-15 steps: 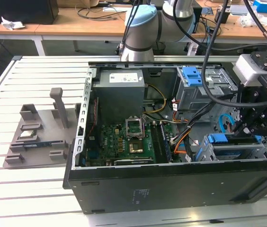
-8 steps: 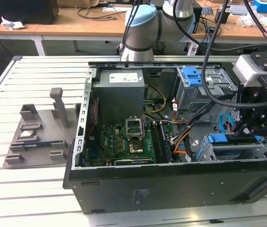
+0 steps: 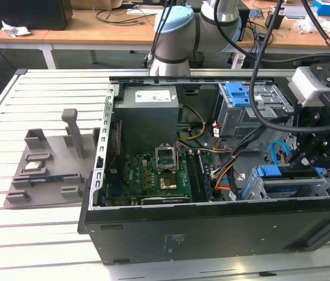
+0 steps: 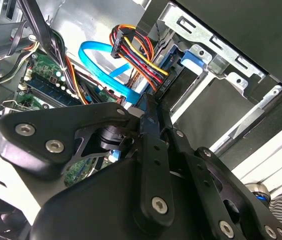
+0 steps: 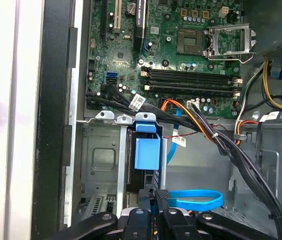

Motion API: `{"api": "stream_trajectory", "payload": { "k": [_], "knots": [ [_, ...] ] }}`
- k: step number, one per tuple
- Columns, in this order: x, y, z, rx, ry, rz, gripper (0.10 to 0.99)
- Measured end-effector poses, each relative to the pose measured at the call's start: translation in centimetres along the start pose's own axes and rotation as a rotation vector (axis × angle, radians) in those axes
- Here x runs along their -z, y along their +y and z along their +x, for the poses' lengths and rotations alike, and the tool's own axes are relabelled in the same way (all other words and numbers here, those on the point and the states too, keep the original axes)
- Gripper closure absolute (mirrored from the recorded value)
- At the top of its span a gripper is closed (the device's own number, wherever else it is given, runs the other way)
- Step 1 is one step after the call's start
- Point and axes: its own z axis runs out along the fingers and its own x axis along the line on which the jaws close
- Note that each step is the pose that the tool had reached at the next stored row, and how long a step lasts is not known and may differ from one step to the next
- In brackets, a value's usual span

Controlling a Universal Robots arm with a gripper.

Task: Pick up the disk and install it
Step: 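Insert the second disk wire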

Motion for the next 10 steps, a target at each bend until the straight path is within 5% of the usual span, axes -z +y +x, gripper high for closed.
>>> {"api": "stream_trajectory", "payload": {
  "k": [10],
  "knots": [
    [-0.04, 0.00, -0.04, 0.000, -0.0005, -0.001, 0.925]
  ]
}}
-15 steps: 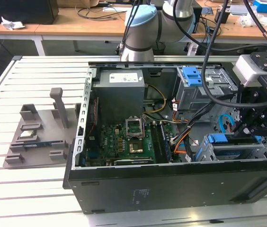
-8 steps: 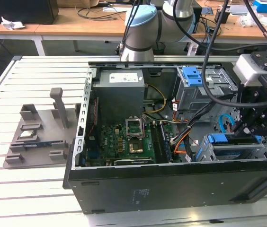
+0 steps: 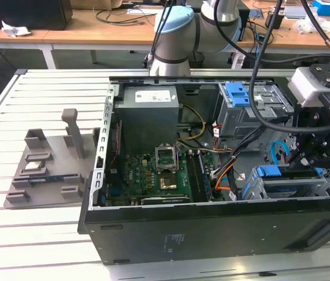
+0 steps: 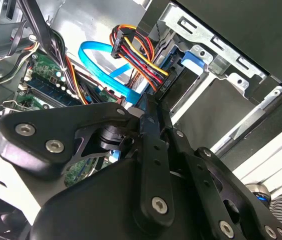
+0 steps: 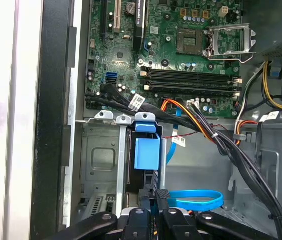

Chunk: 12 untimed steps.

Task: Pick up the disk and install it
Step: 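Insert the second disk wire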

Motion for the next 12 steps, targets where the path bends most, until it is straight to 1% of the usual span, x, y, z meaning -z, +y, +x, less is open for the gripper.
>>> {"api": "stream_trajectory", "payload": {
  "k": [5, 12],
  "knots": [
    [0.00, 0.00, -0.02, 0.000, -0.0005, 0.000, 0.925],
    [-0.23, -0.01, -0.02, 0.000, -0.0007, -0.001, 0.925]
  ]
}}
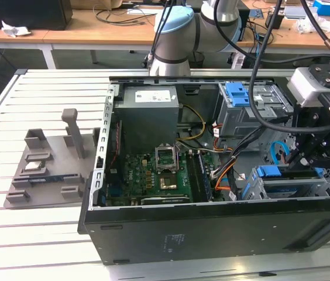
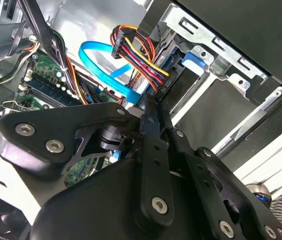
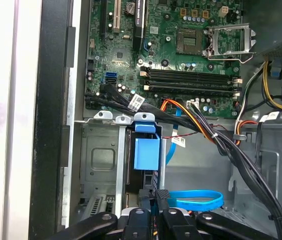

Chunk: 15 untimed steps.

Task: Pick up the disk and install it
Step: 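Insert the second disk wire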

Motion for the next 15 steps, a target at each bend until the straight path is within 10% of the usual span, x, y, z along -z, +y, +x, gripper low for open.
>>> {"api": "stream_trajectory", "payload": {
  "k": [15],
  "knots": [
    [0.10, 0.00, -0.01, 0.000, -0.0014, -0.001, 0.925]
  ]
}}
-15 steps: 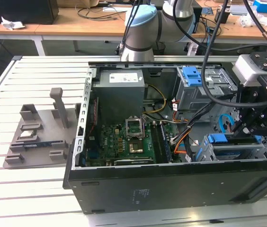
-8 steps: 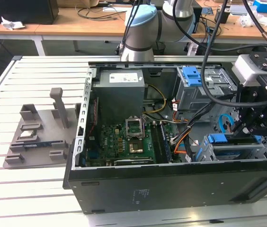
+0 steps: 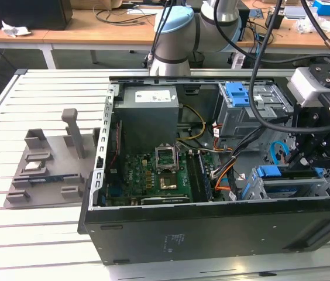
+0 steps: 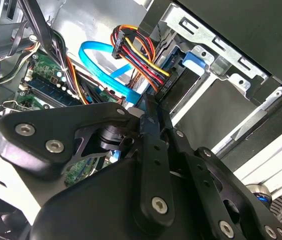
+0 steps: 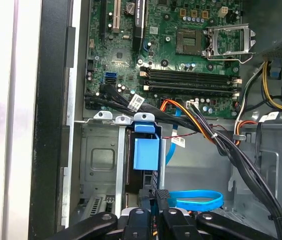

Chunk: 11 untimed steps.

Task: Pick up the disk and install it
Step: 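Insert the second disk wire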

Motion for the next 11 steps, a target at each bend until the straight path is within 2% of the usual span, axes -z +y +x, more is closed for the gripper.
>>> {"api": "stream_trajectory", "payload": {
  "k": [6, 7, 8, 9, 11],
  "knots": [
    [0.41, 0.02, -0.03, 0.000, 0.0000, 0.000, 0.925],
    [0.41, 0.02, -0.03, 0.000, -0.0024, 0.000, 0.925],
    [0.41, 0.04, -0.04, -0.001, -0.0134, 0.001, 0.925],
    [0.35, 0.04, -0.04, -0.002, -0.0163, 0.001, 0.925],
    [0.18, 0.04, -0.02, -0.002, -0.0165, 0.001, 0.925]
  ]
}}
